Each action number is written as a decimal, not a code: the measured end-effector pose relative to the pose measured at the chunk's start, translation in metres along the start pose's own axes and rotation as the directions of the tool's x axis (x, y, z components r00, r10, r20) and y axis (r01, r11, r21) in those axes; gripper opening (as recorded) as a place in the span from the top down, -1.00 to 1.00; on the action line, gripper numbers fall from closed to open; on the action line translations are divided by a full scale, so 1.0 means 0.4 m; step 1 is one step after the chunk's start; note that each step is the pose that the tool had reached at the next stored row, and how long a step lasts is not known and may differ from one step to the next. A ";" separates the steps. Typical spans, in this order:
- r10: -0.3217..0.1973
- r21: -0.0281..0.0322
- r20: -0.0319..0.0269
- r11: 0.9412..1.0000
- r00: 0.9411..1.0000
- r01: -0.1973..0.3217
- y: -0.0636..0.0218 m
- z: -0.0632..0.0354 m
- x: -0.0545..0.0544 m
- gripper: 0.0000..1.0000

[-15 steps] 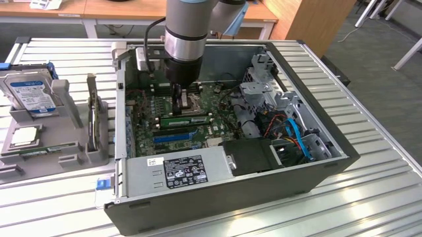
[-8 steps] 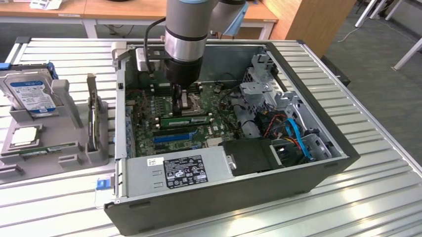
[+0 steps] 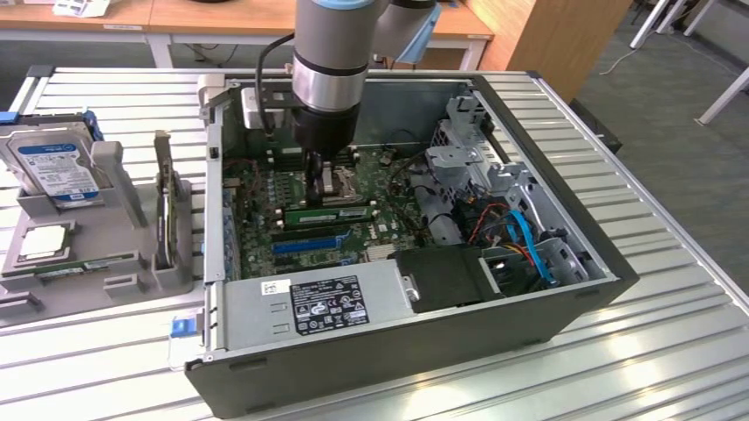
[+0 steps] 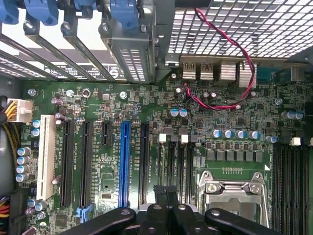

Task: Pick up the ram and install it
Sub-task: 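Press down the ram until it locks into place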

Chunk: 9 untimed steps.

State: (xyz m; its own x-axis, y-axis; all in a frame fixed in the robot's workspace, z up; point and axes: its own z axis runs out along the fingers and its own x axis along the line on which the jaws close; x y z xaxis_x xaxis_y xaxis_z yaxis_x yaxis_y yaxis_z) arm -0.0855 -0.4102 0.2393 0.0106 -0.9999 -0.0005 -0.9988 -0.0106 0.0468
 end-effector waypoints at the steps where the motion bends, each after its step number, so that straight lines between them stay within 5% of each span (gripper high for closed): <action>1: 0.000 0.000 0.000 1.000 1.000 0.000 0.000 0.001 0.000 0.80; 9: 0.000 0.000 0.000 1.000 1.000 0.000 0.000 0.007 0.001 0.80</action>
State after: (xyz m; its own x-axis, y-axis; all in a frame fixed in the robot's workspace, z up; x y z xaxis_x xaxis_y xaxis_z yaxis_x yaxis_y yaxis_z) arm -0.0856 -0.4105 0.2363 0.0105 -0.9999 -0.0004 -0.9988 -0.0105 0.0468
